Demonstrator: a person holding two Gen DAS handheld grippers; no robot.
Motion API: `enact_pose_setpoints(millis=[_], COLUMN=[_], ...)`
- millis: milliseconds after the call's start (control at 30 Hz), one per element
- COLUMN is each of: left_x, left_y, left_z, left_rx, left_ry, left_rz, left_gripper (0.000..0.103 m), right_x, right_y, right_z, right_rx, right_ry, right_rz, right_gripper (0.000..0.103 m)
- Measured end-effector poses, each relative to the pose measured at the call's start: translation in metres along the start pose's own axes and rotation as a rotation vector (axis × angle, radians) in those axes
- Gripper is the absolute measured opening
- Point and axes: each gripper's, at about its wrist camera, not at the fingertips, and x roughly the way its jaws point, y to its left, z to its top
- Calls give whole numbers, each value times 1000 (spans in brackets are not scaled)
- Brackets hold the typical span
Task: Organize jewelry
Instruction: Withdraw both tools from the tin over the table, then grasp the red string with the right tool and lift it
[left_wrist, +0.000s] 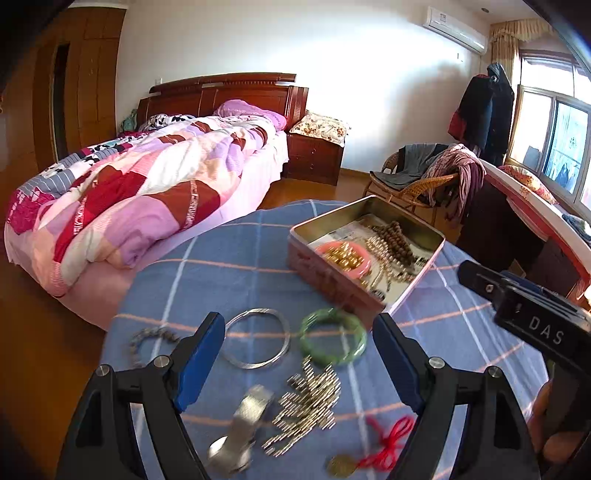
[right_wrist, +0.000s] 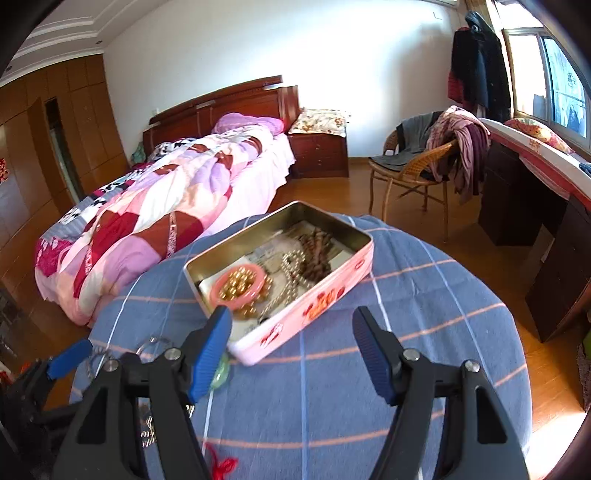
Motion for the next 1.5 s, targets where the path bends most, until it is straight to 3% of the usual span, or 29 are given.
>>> enact_pose_setpoints(millis=[367,633,800,967,1033,1100,1133,1300,1500], left_x=[-16,-20,-16,-12,-11,-10,-9,-2,19], left_y=[45,51,53,51,51,53,53,50,53], left_z=[-48,-68,-73,-74,-75,-74,-74,-65,-59], left_rx=[2,64,67,68,75,68,62,61,37], left_ry=[69,113,134,151,154,157,158,151,190], left_rz=[40,12,9,1,10,8,3,0,29], left_gripper=[82,82,82,82,82,82,82,82,82], right_x=[1,6,11,12,14,14,14,13,-3], right_y=[2,18,32,57,61,62,60,48,26], right_z=[-48,-82,-94,-100,-104,-103,-103,-100,-82], right_rx=[-22,-98,-134,-221,-243,-247,-248,-177,-58], right_ry=[103,192,251,267,280,286,288,302,244], right_rz=[50,83,128,157,157,167,159,209,251], right_gripper=[71,69,57,54,46,21,16,11,11])
